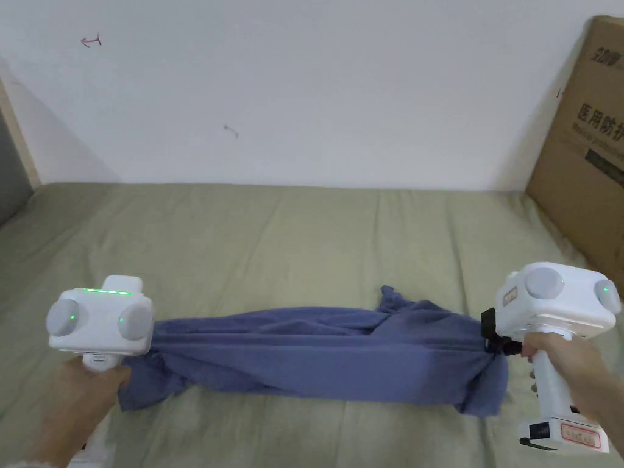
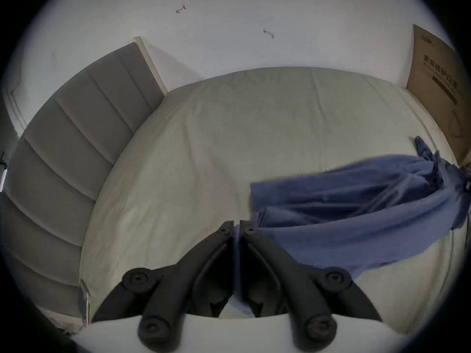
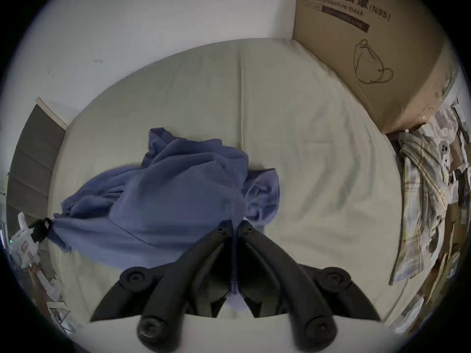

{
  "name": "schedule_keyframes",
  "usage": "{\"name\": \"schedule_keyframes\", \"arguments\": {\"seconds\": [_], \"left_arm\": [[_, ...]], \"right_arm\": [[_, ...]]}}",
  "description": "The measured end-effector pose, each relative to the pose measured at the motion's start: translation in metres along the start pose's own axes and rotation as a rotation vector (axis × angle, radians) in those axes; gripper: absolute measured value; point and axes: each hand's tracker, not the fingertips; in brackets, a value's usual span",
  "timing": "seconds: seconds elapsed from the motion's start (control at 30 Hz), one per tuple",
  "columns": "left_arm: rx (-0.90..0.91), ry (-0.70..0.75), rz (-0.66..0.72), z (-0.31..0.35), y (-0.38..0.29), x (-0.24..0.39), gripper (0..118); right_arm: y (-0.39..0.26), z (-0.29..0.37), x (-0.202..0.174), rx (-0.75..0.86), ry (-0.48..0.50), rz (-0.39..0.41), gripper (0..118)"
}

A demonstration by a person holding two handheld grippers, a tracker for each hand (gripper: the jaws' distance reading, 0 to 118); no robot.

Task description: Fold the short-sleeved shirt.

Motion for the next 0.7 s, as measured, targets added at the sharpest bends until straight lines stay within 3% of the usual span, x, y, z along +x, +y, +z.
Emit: {"name": "schedule_keyframes", "arguments": {"seconds": [0.17,0.47,0.57,0.7], "left_arm": [[0.01,-0.006,0.005,0.042,-0.031,-0.013,1],[0.037,-0.026,-0.001,0.121,-0.131,-0.034,1],[0.043,-0.044,-0.054,0.139,-0.174,-0.04,1],[0.041,-0.073,-0.024,0.158,-0.23,-0.048,1]], "right_arm": [[-0.036,0.039,0.014,0.049,0.048,-0.017,4],[-0.162,0.096,0.053,0.072,0.068,-0.023,4],[-0.209,0.105,0.074,0.071,0.119,-0.113,4],[-0.26,0.108,0.087,0.071,0.093,-0.056,4]]}}
